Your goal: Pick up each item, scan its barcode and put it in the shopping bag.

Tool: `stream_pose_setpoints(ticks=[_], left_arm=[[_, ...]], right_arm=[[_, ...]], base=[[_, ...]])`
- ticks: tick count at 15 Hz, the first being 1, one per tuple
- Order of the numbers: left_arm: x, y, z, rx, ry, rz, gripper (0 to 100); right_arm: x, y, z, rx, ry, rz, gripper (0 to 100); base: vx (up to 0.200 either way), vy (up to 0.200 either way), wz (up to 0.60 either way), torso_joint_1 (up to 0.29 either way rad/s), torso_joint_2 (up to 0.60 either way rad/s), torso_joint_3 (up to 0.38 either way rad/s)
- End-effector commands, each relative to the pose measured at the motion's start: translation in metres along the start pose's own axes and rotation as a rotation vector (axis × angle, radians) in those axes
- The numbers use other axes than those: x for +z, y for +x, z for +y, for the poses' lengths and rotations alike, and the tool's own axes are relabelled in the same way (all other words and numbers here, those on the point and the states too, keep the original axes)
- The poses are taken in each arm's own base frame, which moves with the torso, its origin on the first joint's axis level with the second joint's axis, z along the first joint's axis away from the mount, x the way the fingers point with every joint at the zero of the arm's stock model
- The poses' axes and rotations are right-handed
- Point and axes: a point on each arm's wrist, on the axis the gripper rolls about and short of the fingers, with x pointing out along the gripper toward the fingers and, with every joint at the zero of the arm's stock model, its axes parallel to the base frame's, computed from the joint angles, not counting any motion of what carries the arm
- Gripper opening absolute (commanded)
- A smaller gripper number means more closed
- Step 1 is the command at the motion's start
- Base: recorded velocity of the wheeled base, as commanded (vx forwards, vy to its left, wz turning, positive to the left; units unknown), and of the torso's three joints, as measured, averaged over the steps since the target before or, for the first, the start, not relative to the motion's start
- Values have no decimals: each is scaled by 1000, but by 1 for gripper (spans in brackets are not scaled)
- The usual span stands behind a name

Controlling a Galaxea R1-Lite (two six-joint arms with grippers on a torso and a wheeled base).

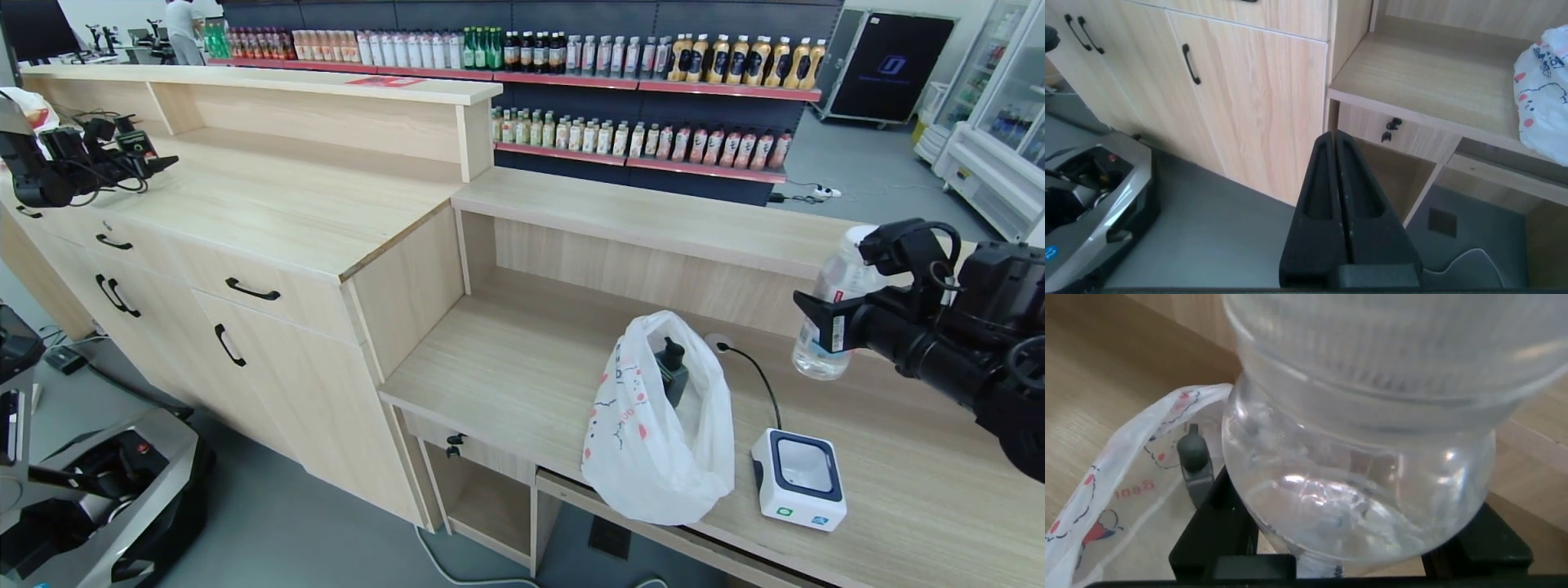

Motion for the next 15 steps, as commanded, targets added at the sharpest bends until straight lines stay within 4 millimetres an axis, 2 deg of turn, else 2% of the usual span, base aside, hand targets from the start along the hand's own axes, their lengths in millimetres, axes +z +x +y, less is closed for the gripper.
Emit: stream_pose_setpoints(ticks=[1,4,7,11,15], left_arm=[[0,0,0,0,0,0,0],[0,0,0,0,0,0,0],[0,0,0,0,0,0,0],[0,0,0,0,0,0,0],[0,0,0,0,0,0,0]], right_arm=[[-3,1,2,28,-39,3,0],[-3,1,8,55,-48,-4,0],[-11,8,14,83,-48,6,0],[-36,22,22,108,-27,88,0],[-75,41,35,132,78,203,0]], base=[[0,0,600,7,2,2],[0,0,600,1,4,2],[0,0,0,0,0,0],[0,0,0,0,0,0],[0,0,0,0,0,0]])
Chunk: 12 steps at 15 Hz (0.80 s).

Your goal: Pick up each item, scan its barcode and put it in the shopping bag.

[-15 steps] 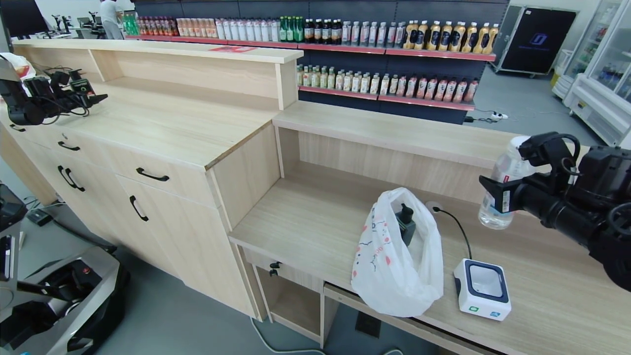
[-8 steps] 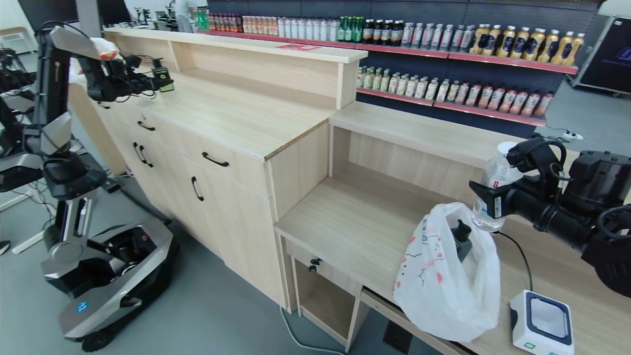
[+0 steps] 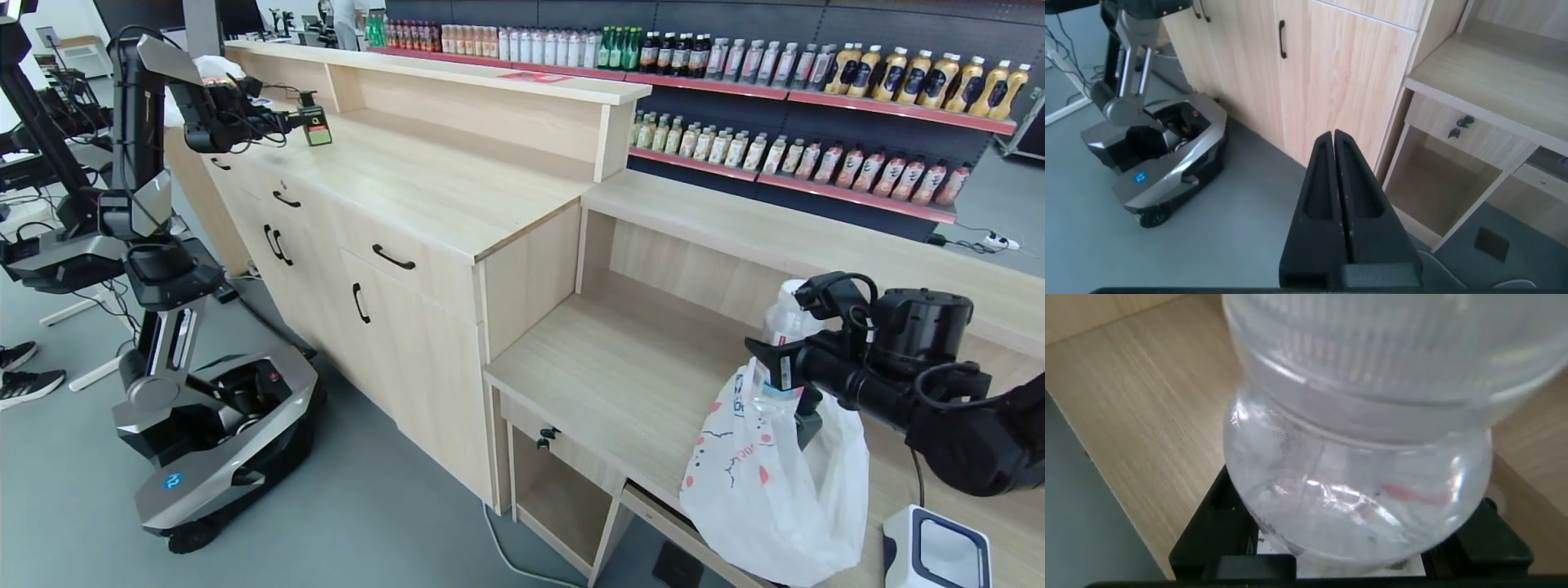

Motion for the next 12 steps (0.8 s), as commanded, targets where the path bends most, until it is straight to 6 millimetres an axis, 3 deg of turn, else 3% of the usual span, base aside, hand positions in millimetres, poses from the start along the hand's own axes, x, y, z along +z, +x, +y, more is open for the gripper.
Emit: stream_pose_setpoints(ticks=[1,5,7,9,12], left_arm=[[0,0,0,1,0,0,0],[0,0,0,1,0,0,0],[0,0,0,1,0,0,0],[0,0,0,1,0,0,0],[0,0,0,1,0,0,0]], right_arm=[[-27,17,6,17,25,83,0],[-47,29,10,21,32,109,0],[-47,29,9,19,31,105,0],[-27,24,5,4,32,28,0],[12,-2,-3,-14,14,-87,0]], base=[[0,0,0,0,0,0],[0,0,0,0,0,0],[0,0,0,0,0,0],[0,0,0,0,0,0],[0,0,0,0,0,0]])
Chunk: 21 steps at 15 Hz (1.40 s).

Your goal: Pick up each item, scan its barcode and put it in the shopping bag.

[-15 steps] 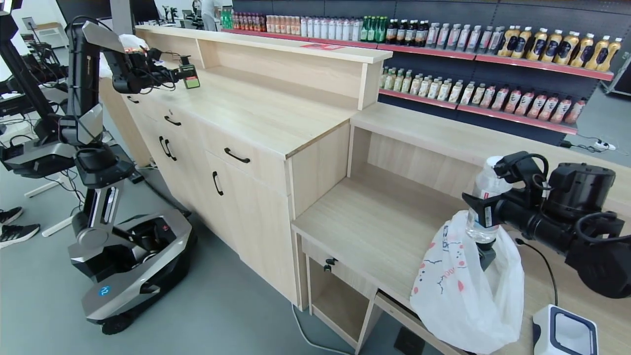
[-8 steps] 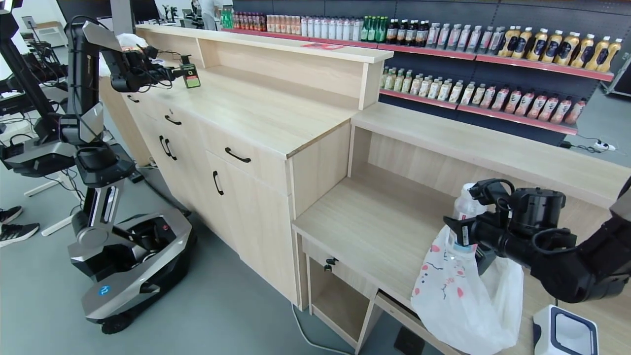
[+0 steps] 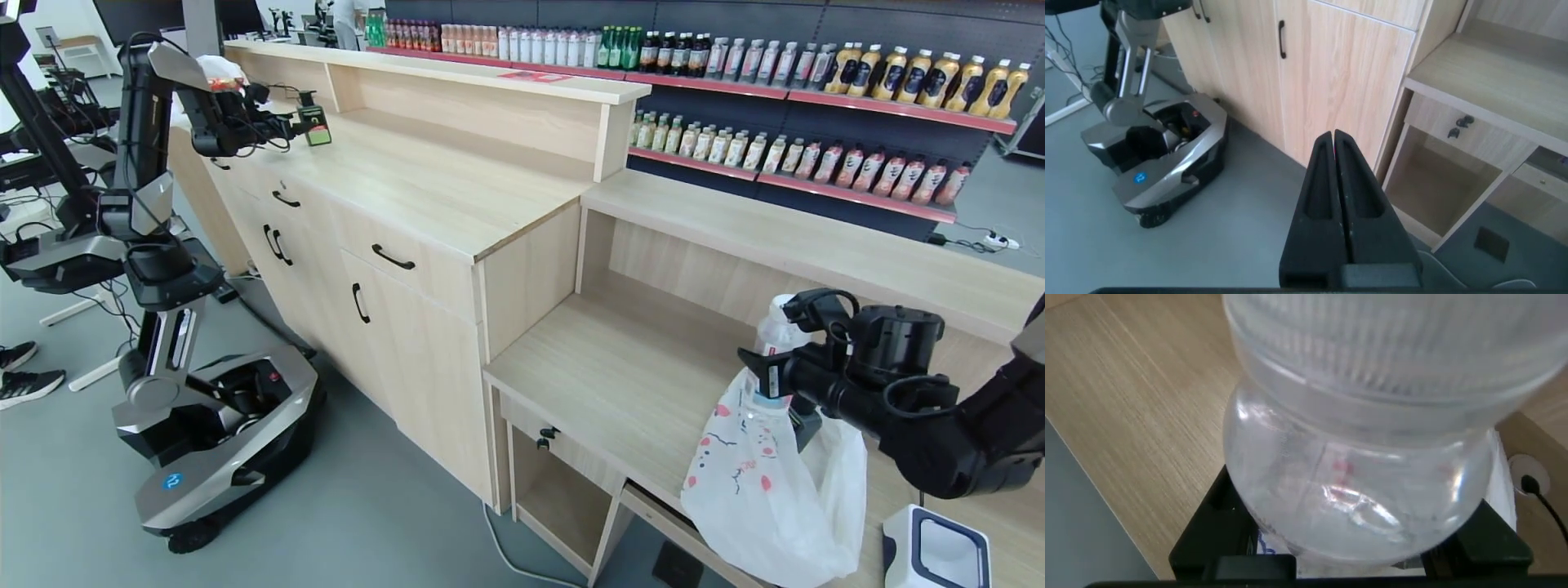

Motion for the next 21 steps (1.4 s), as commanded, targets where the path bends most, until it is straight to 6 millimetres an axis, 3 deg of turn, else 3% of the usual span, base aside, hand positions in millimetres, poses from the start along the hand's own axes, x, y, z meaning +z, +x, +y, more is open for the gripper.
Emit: stream_pose_setpoints(ticks=[1,8,11,14,21], left_arm=[[0,0,0,0,0,0,0],[0,0,0,0,0,0,0],[0,0,0,0,0,0,0],[0,0,0,0,0,0,0],[0,0,0,0,0,0,0]], right_arm=[[35,-26,-7,-21,-27,-95,0],[36,-43,-29,-113,-105,-28,0],[22,-46,-36,-114,-95,97,0],[12,-49,-37,-112,-85,207,0],[-3,-41,-30,-76,-79,277,0]], base=[[0,0,0,0,0,0],[0,0,0,0,0,0],[0,0,0,0,0,0],[0,0,0,0,0,0],[0,0,0,0,0,0]])
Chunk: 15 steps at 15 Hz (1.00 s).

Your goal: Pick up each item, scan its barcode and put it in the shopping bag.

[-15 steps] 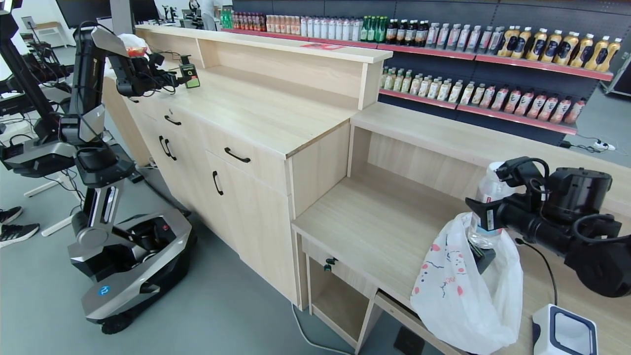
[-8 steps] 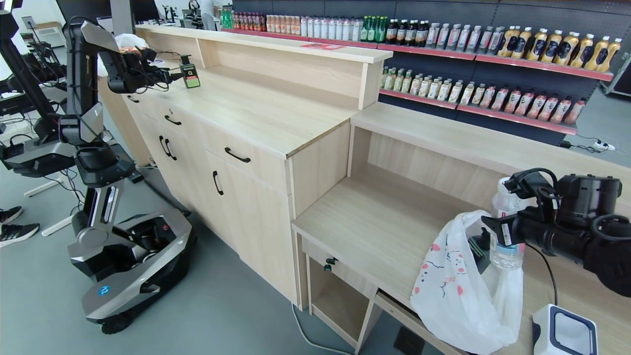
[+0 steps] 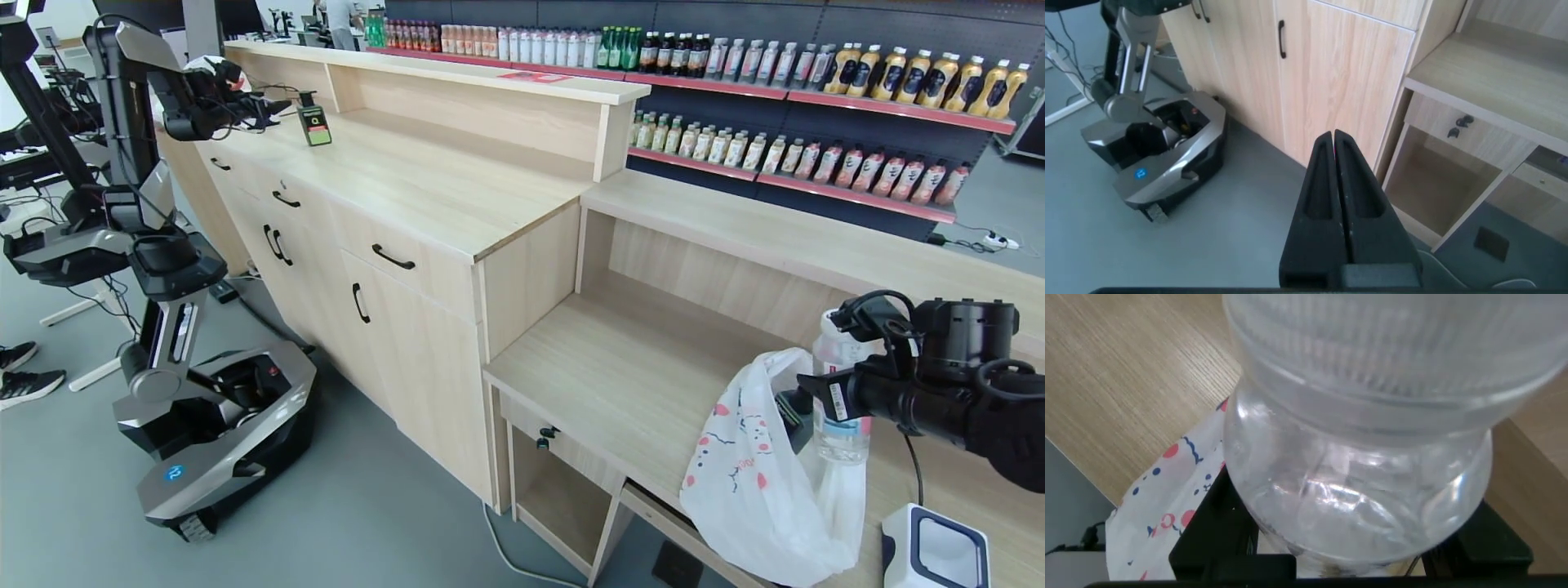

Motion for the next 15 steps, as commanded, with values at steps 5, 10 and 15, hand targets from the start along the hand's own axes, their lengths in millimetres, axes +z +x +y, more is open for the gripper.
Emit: stream_pose_setpoints(ticks=[5,10,15], left_arm=[[0,0,0,0,0,0,0],[0,0,0,0,0,0,0],[0,0,0,0,0,0,0]], right_arm=[[-19,22,20,64,60,84,0],[-28,41,34,85,124,83,0],[-37,63,47,94,152,21,0]], base=[[0,0,0,0,0,0],[0,0,0,0,0,0],[0,0,0,0,0,0]])
